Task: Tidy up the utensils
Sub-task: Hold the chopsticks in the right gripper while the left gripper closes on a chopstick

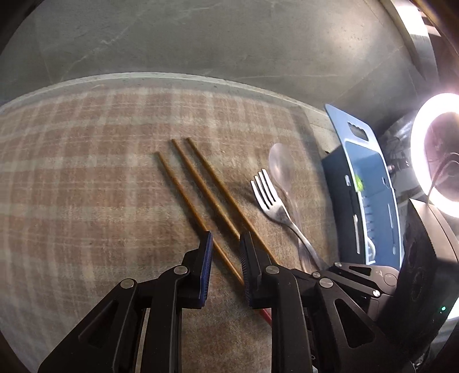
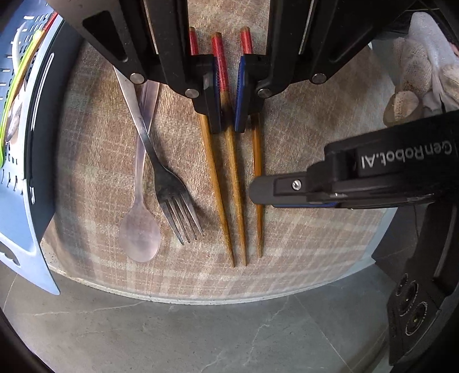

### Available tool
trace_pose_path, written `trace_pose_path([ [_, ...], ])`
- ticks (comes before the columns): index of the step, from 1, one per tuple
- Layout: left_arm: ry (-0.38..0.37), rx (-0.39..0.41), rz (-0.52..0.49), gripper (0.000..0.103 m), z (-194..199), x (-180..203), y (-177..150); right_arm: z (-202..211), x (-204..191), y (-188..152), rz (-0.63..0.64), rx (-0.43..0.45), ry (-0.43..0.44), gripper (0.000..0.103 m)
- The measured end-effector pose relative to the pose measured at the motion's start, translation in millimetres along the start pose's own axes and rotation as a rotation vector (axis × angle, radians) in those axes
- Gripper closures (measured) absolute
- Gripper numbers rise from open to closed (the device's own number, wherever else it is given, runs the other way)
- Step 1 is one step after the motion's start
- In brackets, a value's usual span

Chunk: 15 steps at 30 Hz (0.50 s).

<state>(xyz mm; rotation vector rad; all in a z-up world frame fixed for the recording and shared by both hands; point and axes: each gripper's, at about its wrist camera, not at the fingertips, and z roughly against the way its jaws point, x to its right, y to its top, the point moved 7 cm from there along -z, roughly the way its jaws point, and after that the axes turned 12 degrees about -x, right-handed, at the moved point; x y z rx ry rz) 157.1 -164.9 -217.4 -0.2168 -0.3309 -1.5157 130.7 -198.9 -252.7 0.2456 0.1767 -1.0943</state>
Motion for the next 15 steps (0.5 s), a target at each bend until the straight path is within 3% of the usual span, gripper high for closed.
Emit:
trace_pose_path([
  [3,-0.036,-0.038,0.062,0.085,-9,-6,-2,1,0,-2,0.007,0.005,0.005,0.094],
  [7,-0.021,-0.048,0.095,0.085,-19,-7,-3,2,2,-4,0.013,0.009,0.014,0.094],
  [13,0.014,-0.017,0.09,0.09,-24,-3,-3,1,1,-2,0.019,-0.001,0.005,0.094],
  [15,-0.012,-0.012,0.137,0.09,-24,-5,-4,1,1,-1,0.023,-0.003,-0.003,0.094],
])
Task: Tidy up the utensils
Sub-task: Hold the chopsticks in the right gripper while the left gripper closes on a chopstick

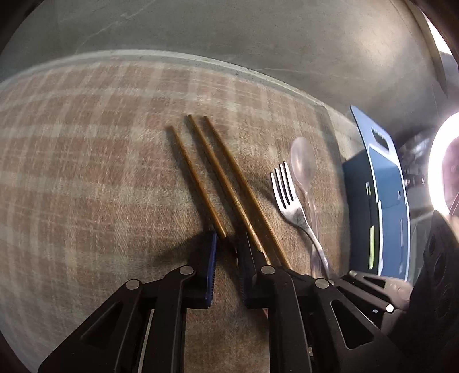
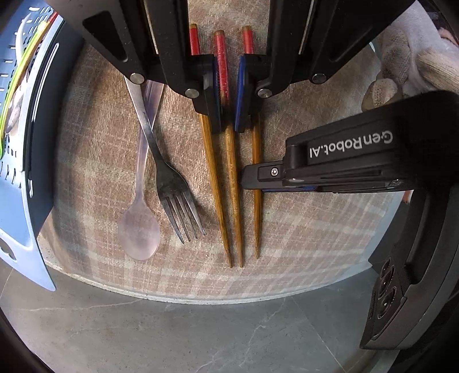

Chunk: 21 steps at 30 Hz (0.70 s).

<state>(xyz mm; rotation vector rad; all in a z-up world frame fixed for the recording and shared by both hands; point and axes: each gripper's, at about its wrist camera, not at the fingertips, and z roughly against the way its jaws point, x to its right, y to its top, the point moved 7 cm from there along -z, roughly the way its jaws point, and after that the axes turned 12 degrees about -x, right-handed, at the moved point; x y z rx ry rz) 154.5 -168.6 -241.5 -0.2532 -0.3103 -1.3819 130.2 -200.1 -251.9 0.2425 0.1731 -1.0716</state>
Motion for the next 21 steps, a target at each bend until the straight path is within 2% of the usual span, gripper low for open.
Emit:
trace_pose_path([
  [4,-0.006,0.0,0.041,0.09,2,-4,1,0,0,0,0.001,0.003,-0.015,0.094],
  [8,0.046,0.029,-0.001,0.091,2,2,1,-3,-2,0,-0.015,0.011,-0.015,0.094],
  [12,0.023,0.027,-0.016,0.095,7,-3,-2,-2,0,1,-0.027,0.007,-0.013,0.095],
  [17,0.028,0.022,-0.01,0.097,13,-13,-4,-3,-1,1,-0.032,0.008,-0.01,0.095],
  [21,0.071,0.035,-0.058,0.096,13,-6,-6,-2,-4,1,-0.024,0.012,-0.034,0.095],
])
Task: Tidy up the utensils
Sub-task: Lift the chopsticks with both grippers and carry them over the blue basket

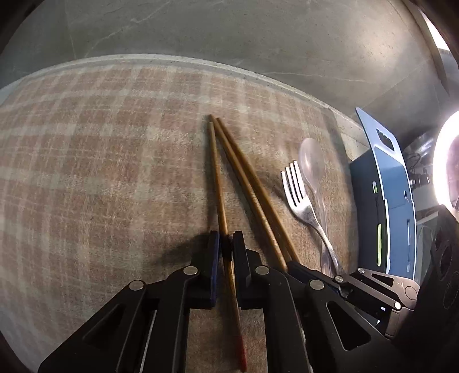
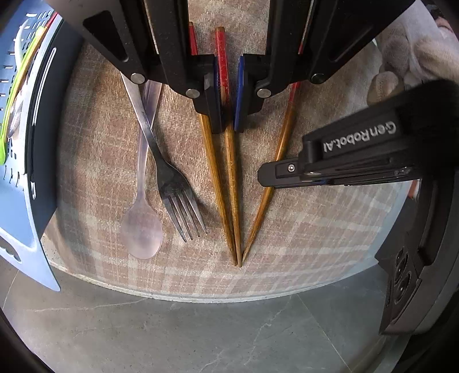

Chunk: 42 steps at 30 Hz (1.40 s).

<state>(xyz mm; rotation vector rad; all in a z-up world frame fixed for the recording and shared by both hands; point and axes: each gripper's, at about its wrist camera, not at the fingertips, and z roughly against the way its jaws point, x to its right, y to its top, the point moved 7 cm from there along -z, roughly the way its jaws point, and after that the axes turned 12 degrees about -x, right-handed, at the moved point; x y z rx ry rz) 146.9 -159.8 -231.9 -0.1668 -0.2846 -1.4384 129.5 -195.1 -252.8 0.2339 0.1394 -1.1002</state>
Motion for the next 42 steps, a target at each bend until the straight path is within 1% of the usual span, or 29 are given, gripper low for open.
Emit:
trace_pose_path([
  [1,0.014,0.006,-0.017,0.095,-1,3,0,0,0,0,0.001,0.001,-0.005,0.096],
  [3,-0.034,0.005,0.008,0.096,-1,-2,-1,1,-2,0,-0.008,0.004,0.0,0.096],
  [5,-0.099,0.001,0.06,0.098,3,-15,-3,1,-2,-1,-0.026,0.011,0.016,0.097],
  [11,-0.179,0.017,0.101,0.098,17,-33,-14,7,-5,-5,-0.049,0.031,0.051,0.097],
  [14,-0.216,0.029,0.109,0.098,30,-39,-18,17,-5,-7,-0.057,0.047,0.066,0.097],
  [16,-0.231,0.043,0.097,0.098,40,-40,-20,26,-7,-6,-0.063,0.067,0.071,0.097],
  [19,-0.247,0.071,0.073,0.098,53,-33,-12,39,-6,-6,-0.071,0.093,0.087,0.097],
  [23,-0.272,0.098,0.025,0.098,67,-13,-4,64,-1,-10,-0.078,0.143,0.073,0.097],
  [28,-0.327,0.102,-0.036,0.098,71,20,2,99,19,-23,-0.105,0.205,0.018,0.097],
  [29,-0.333,0.101,-0.049,0.098,69,28,4,106,27,-27,-0.116,0.219,-0.006,0.097],
  [32,-0.366,0.08,-0.094,0.098,61,58,5,121,50,-39,-0.149,0.242,-0.065,0.097],
  [37,-0.405,0.04,-0.164,0.098,50,101,0,134,94,-63,-0.222,0.246,-0.134,0.097],
  [42,-0.432,-0.005,-0.216,0.098,33,146,-1,140,134,-81,-0.298,0.244,-0.174,0.097],
])
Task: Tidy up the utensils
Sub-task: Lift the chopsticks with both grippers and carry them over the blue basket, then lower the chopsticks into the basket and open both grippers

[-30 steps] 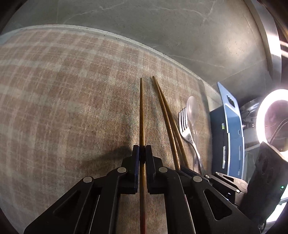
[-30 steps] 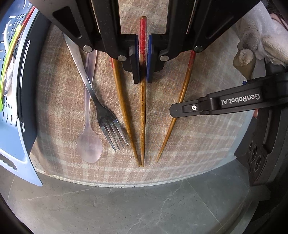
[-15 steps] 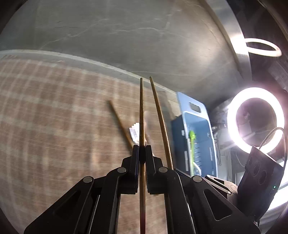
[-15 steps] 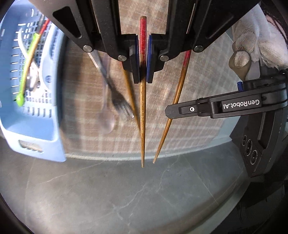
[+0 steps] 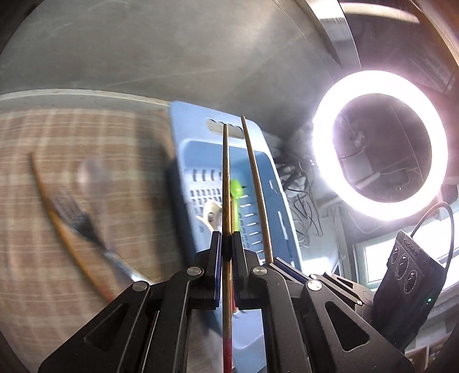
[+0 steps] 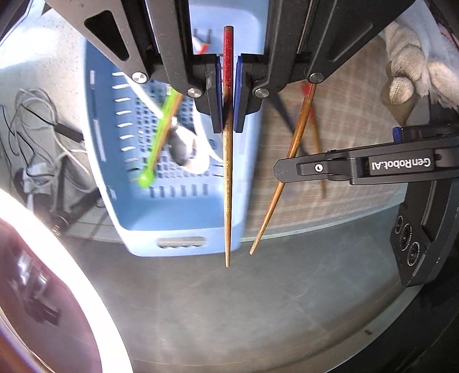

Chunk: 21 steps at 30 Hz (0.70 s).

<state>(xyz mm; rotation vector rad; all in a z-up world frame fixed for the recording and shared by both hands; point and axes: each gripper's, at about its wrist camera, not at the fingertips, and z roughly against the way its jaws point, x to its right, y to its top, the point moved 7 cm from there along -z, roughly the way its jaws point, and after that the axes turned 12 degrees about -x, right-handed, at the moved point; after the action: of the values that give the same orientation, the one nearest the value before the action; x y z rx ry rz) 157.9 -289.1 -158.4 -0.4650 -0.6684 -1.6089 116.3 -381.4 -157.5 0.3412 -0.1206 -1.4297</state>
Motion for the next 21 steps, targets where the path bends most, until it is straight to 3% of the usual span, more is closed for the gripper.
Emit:
trace_pose_path([
  [8,0.011,-0.032,-0.006,0.098,-39,15,9,-4,44,-6,-0.051,-0.009,-0.065,0.097],
  [21,0.064,-0.053,0.016,0.098,-75,15,18,-18,63,-4,-0.052,-0.033,-0.111,0.097],
])
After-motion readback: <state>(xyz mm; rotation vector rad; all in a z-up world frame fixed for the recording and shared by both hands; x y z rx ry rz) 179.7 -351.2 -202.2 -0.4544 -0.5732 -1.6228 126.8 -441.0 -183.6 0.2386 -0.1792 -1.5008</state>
